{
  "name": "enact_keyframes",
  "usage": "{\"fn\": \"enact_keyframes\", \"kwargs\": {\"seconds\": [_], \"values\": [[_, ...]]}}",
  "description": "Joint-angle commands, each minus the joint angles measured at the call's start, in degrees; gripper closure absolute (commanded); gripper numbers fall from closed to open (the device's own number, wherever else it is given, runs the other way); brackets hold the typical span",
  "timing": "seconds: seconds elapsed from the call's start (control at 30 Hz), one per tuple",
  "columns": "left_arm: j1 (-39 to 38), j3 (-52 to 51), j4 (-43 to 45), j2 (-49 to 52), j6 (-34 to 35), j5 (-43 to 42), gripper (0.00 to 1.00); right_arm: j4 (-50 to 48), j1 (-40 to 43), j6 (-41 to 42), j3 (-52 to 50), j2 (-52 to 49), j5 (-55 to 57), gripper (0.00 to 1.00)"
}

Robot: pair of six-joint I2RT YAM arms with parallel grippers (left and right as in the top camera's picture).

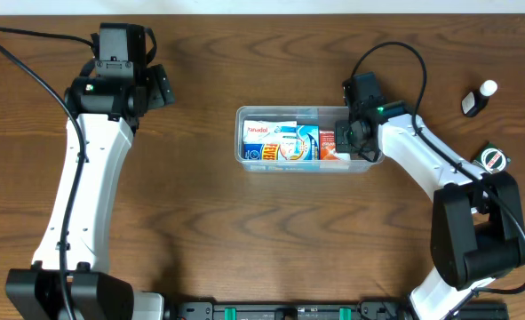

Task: Pack container
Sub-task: 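Open the right gripper and withdraw it to the right, then lower the right gripper and grasp the green Zam-Buk box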

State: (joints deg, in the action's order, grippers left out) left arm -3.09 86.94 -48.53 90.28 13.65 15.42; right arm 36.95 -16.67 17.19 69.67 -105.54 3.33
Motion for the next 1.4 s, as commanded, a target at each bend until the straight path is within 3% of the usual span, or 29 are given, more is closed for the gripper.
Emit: {"fn": "enact_keyframes", "kwargs": {"seconds": [0.0, 0.4, 0.63, 0.7, 0.77, 0.9, 0.97, 1.03, 1.13, 1.37], "values": [[0.2, 0.6, -0.1, -0.1, 0.0, 0.7, 0.02, 0.2, 0.8, -2.5, 1.3, 0.0, -2.4, 0.99], [0.2, 0.6, -0.1, -0.1, 0.0, 0.7, 0.02, 15.3, 7.6, -7.2, 18.3, 13.0, -3.1, 0.99], [0.2, 0.6, -0.1, -0.1, 0.0, 0.7, 0.02, 23.8, 24.5, -7.1, 19.0, 20.9, -3.1, 0.94], [0.2, 0.6, -0.1, -0.1, 0.0, 0.7, 0.02, 25.3, 30.8, -7.1, 18.9, 20.7, -3.1, 0.85], [0.2, 0.6, -0.1, -0.1, 0.0, 0.7, 0.02, 25.7, 36.3, -7.2, 17.9, 20.2, -3.1, 0.69], [0.2, 0.6, -0.1, -0.1, 0.0, 0.7, 0.02, 25.2, 44.6, -7.2, 14.6, 17.8, -3.1, 0.49], [0.2, 0.6, -0.1, -0.1, 0.0, 0.7, 0.02, 24.8, 46.5, -7.2, 13.2, 16.5, -3.1, 0.38], [0.2, 0.6, -0.1, -0.1, 0.0, 0.7, 0.02, 23.6, 47.9, -7.2, 11.2, 15.0, -3.1, 0.19], [0.2, 0.6, -0.1, -0.1, 0.0, 0.7, 0.02, 20.2, 48.8, -7.2, 8.6, 12.2, -3.1, 0.04], [0.2, 0.6, -0.1, -0.1, 0.0, 0.7, 0.02, 14.3, 49.0, -8.8, 7.8, 5.7, -3.1, 0.01]]}}
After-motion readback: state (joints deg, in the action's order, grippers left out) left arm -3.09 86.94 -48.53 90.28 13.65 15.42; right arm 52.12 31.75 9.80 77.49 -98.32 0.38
